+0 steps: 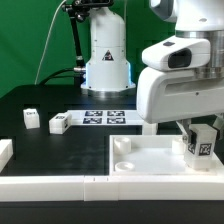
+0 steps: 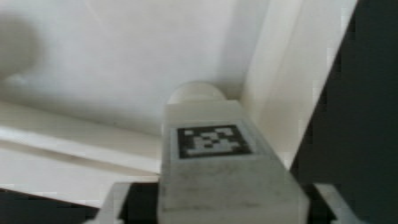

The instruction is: Assemble one leg

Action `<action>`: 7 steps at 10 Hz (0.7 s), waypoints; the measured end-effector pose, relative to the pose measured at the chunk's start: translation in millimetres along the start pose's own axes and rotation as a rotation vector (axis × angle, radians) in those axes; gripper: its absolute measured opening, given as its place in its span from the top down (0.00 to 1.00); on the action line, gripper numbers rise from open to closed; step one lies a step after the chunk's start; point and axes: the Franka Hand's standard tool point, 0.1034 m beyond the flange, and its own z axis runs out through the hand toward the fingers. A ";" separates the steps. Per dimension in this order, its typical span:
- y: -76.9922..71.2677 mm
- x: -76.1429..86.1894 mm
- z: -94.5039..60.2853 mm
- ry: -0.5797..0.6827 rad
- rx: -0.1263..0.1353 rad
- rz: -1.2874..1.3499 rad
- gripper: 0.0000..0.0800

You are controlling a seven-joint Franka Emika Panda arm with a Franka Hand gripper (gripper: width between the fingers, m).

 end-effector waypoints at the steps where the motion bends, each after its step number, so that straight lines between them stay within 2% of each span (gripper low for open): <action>1: 0.7 -0.1 0.1 0.000 0.000 0.001 0.63; 4: 2.0 -0.3 0.1 0.000 0.000 0.047 0.63; 7: 4.3 -2.7 3.0 0.010 0.020 0.445 0.63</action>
Offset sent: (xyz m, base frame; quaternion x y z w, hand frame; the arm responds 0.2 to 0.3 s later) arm 0.0000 0.0000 0.0000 0.0000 0.0000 0.0000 1.0000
